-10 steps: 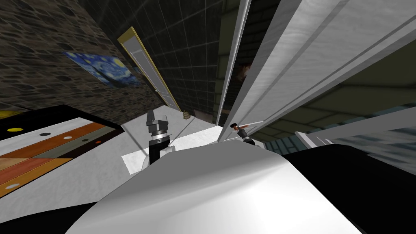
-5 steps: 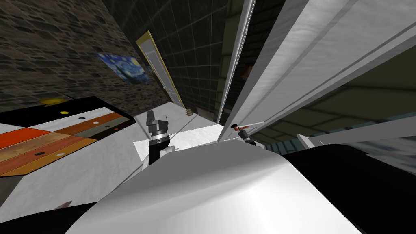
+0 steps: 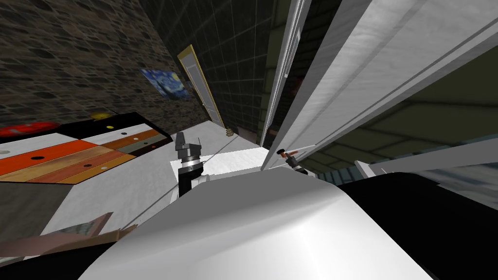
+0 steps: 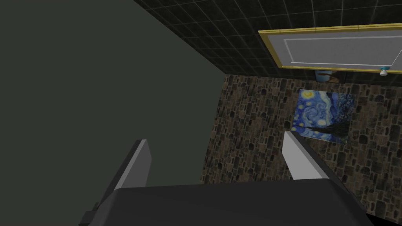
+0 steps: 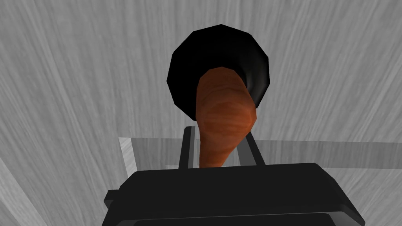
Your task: Pull the door open
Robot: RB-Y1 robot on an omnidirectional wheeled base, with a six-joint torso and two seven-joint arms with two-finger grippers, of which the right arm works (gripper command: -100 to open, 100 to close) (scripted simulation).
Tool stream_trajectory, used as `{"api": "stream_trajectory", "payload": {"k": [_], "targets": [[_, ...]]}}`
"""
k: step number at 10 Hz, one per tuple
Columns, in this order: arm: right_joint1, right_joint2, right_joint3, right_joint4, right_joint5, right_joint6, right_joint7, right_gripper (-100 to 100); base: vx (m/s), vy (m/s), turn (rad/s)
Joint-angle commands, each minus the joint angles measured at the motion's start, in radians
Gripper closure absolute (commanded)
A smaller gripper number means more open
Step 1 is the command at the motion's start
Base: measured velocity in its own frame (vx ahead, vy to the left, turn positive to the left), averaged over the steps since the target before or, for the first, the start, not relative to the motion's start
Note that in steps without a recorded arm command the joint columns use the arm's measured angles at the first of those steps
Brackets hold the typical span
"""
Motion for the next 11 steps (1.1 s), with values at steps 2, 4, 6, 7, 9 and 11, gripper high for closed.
{"api": "stream_trajectory", "payload": {"k": [2, 4, 6, 7, 9, 11], "targets": [[0.0, -0.004, -0.007, 0.012, 0.005, -0.017, -0.002, 100, -0.147, -0.044, 0.151], [0.001, -0.009, -0.014, 0.025, 0.011, -0.034, -0.003, 100, -0.197, -0.096, 0.156], [0.001, -0.014, -0.023, 0.04, 0.017, -0.054, -0.005, 100, -0.212, -0.065, 0.174], [0.002, -0.017, -0.027, 0.047, 0.02, -0.063, -0.006, 100, -0.186, -0.088, 0.199], [0.002, -0.021, -0.034, 0.06, 0.026, -0.081, -0.008, 100, -0.215, -0.085, 0.165], [0.002, -0.025, -0.041, 0.071, 0.031, -0.096, -0.01, 100, -0.196, -0.049, 0.138]]}}
